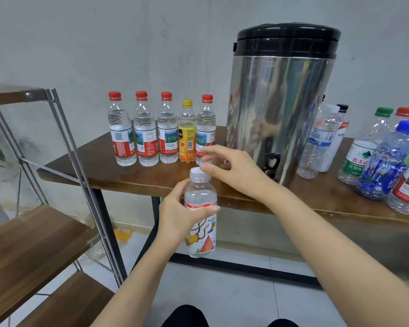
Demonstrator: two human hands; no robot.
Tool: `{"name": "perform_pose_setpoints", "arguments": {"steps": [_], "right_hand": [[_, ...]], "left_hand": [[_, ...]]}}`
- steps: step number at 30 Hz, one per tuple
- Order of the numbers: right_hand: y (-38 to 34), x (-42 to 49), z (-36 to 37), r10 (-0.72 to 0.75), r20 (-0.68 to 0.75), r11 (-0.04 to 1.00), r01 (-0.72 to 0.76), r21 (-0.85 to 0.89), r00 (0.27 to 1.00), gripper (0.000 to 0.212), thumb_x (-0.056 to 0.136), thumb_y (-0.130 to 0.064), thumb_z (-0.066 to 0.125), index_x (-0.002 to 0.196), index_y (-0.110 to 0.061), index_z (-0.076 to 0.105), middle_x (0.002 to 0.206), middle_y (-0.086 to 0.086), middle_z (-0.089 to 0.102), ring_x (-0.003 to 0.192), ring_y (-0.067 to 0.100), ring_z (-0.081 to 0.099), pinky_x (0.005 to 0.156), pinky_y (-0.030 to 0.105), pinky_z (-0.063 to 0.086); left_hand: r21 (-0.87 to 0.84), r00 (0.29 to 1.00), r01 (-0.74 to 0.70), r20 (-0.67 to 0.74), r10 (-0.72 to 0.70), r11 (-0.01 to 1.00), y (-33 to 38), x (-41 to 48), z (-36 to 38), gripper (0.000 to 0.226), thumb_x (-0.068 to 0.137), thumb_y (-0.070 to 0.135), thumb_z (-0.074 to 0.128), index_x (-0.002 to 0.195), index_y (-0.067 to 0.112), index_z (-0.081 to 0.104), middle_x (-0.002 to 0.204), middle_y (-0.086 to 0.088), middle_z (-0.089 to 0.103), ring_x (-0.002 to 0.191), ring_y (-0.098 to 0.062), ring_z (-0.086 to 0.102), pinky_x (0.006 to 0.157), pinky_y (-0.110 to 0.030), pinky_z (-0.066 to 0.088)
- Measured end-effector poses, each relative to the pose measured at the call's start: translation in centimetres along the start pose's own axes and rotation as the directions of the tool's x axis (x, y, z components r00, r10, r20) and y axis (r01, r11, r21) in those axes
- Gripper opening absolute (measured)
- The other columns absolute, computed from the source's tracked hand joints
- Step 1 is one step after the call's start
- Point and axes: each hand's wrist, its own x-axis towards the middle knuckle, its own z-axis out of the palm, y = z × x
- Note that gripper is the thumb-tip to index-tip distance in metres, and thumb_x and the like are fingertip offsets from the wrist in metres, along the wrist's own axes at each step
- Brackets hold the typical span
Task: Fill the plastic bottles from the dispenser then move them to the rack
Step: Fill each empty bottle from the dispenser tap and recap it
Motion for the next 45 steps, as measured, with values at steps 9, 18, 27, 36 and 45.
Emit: {"name": "perform_pose_setpoints", "arguments": {"steps": [9,18,27,36,45], "right_hand": [[4.5,4.8,8.1,0.147,-0.291,0.984,-0.170,-0.055,0.945,0.029,0.104,-0.034,0.043,0.123,-0.022,0.062,0.119,-0.004,0.066,0.110,0.015,0.057,0.078,0.027,0.041],[7.5,8.4,12.5,0.285,-0.158,0.816,-0.326,-0.476,0.945,0.041,0.105,-0.044,0.032,0.126,-0.022,0.060,0.125,0.001,0.063,0.119,0.022,0.050,0.091,0.037,0.044],[8.8,9.1,14.1,0.257,-0.164,0.748,-0.304,-0.590,0.952,0.049,0.105,-0.050,0.022,0.130,-0.025,0.055,0.130,-0.004,0.060,0.123,0.021,0.049,0.101,0.038,0.040],[8.8,8.9,14.3,0.204,-0.198,0.727,-0.284,-0.625,0.959,0.048,0.105,-0.047,0.022,0.122,-0.026,0.061,0.120,-0.005,0.066,0.117,0.020,0.053,0.104,0.038,0.037],[8.9,8.8,14.3,0.198,-0.182,0.722,-0.269,-0.638,0.963,0.048,0.105,-0.046,0.022,0.122,-0.026,0.062,0.120,-0.005,0.066,0.118,0.020,0.053,0.106,0.038,0.036]], "left_hand": [[0.105,0.946,-0.066,-0.311,0.096,0.992,0.7,6.1,-4.8,0.081,0.060,0.041,0.091,0.132,0.024,0.057,0.119,0.005,0.068,0.105,-0.013,0.066,0.093,-0.039,0.055],[0.182,0.870,-0.074,-0.469,0.152,0.981,-0.3,13.1,-8.2,0.079,0.067,0.042,0.087,0.135,0.025,0.052,0.127,0.001,0.064,0.113,-0.018,0.062,0.098,-0.043,0.052],[0.191,0.807,-0.089,-0.562,0.183,0.978,-3.5,16.2,-8.2,0.093,0.072,0.037,0.085,0.147,0.024,0.032,0.142,-0.001,0.048,0.132,-0.018,0.043,0.109,-0.037,0.040],[0.389,0.780,0.097,-0.601,0.173,0.916,-8.1,16.3,-7.3,0.128,0.059,0.064,0.078,0.155,0.011,0.012,0.157,-0.013,0.028,0.145,-0.031,0.025,0.120,-0.048,0.018],[0.404,0.817,0.291,-0.576,-0.006,0.867,-9.3,18.8,-8.9,0.119,0.071,0.069,0.069,0.156,0.016,0.005,0.154,-0.013,0.038,0.141,-0.037,0.036,0.120,-0.054,0.001]]}}
